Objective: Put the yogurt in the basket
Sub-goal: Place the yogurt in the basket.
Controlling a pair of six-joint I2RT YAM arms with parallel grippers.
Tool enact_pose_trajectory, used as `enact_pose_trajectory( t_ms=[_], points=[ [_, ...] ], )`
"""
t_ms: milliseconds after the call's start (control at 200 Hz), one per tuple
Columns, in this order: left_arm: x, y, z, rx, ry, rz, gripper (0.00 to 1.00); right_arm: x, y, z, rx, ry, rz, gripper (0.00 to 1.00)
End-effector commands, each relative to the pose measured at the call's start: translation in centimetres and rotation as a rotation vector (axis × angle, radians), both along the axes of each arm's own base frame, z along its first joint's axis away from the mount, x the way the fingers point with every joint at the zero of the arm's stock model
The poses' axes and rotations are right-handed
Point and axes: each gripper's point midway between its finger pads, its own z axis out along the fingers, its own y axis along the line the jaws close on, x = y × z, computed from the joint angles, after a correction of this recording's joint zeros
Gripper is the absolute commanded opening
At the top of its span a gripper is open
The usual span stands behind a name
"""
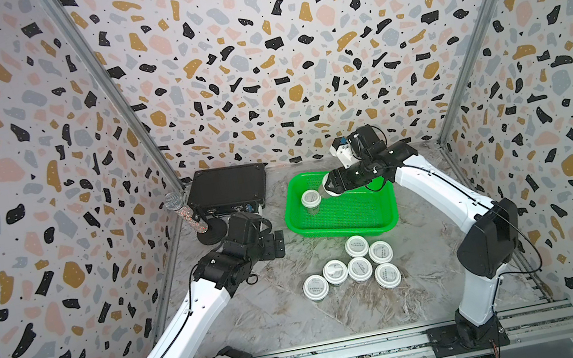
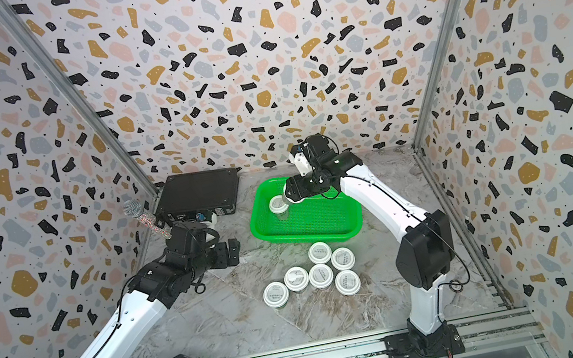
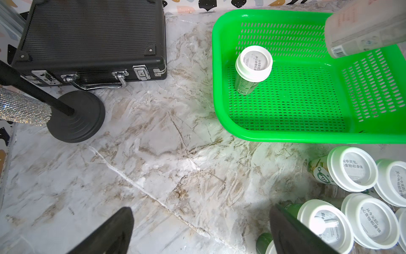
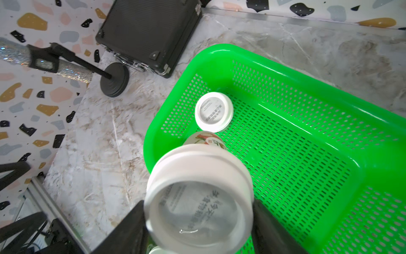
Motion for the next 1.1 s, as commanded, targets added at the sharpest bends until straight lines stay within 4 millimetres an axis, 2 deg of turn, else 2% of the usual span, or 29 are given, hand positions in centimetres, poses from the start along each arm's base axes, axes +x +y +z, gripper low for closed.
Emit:
enact_pose_trajectory(
  t_ms=[0, 300, 466, 681, 1096],
  points=[
    [0.4, 0.1, 0.6, -0.003, -0.036, 0.005, 0.99, 1.3, -0.8, -1.4, -0.072, 0.018, -0.016, 0.7],
    [0.4, 0.1, 0.4, -0.004, -0.032, 0.002, 0.99, 3.8, -0.8, -6.6, -0.188, 0.094, -0.036, 0.71],
    [0.5, 0.1, 0.5, -0.003, -0.033, 0.003, 0.99, 4.6, -0.7, -8.5, -0.219, 0.116, -0.043, 0.71],
    [0.5, 0.1, 0.4, -0.001, -0.034, 0.003, 0.99, 5.5, -1.1, -10.3, -0.277, 0.132, -0.061, 0.71],
    [0.6, 0.1, 0.4, 0.003, -0.031, 0.004, 0.99, 6.0, -0.5, -11.9, -0.293, 0.164, -0.055, 0.73]
  ],
)
